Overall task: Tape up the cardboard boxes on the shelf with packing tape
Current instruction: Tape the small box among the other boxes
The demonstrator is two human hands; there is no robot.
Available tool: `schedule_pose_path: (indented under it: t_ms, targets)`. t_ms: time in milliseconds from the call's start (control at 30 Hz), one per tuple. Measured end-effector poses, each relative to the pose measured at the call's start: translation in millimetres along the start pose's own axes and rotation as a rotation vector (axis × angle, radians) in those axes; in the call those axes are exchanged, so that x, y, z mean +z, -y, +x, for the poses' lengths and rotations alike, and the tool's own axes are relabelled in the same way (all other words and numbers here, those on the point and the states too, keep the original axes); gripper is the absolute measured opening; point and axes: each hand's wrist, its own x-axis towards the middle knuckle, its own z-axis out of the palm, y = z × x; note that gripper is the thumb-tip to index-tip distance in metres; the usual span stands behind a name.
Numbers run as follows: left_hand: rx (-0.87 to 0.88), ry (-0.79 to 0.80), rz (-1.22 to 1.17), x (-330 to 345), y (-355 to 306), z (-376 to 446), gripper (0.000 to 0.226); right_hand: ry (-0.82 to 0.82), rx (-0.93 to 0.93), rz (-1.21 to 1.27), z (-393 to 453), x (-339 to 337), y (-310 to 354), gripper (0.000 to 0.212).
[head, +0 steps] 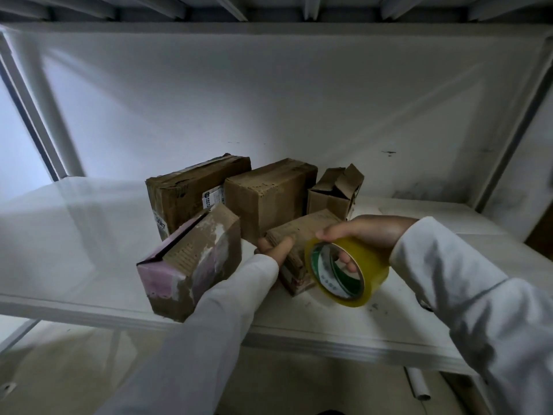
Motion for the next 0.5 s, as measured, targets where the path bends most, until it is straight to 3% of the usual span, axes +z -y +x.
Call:
schedule_pose_path:
  t_ms: [167, 333, 433, 500]
  targets:
    - [-0.019, 0.082, 0.11, -8.0, 2.2, -5.7, 0.086, 0.037, -0.061, -0.003, -9.2, -9.8, 6.5, 0.042]
    - [0.161, 0.028, 0.023, -7.6, 8.6, -12.6, 0.117, 0.042, -0.078, -0.054, -17.0, -12.6, 15.9, 0.038]
    - [0.289, -0.06, 0.093, -14.4, 10.1, -12.2, 0.09, 0.055, -0.017, -0.059, -9.8, -8.7, 8.1, 0.047]
    - [0.261, 0.001, 0.211, -24.5, 4.7, -12.8, 0.089, 0.058, 0.02, -0.055, -4.4, -5.8, 0.0, 0.049]
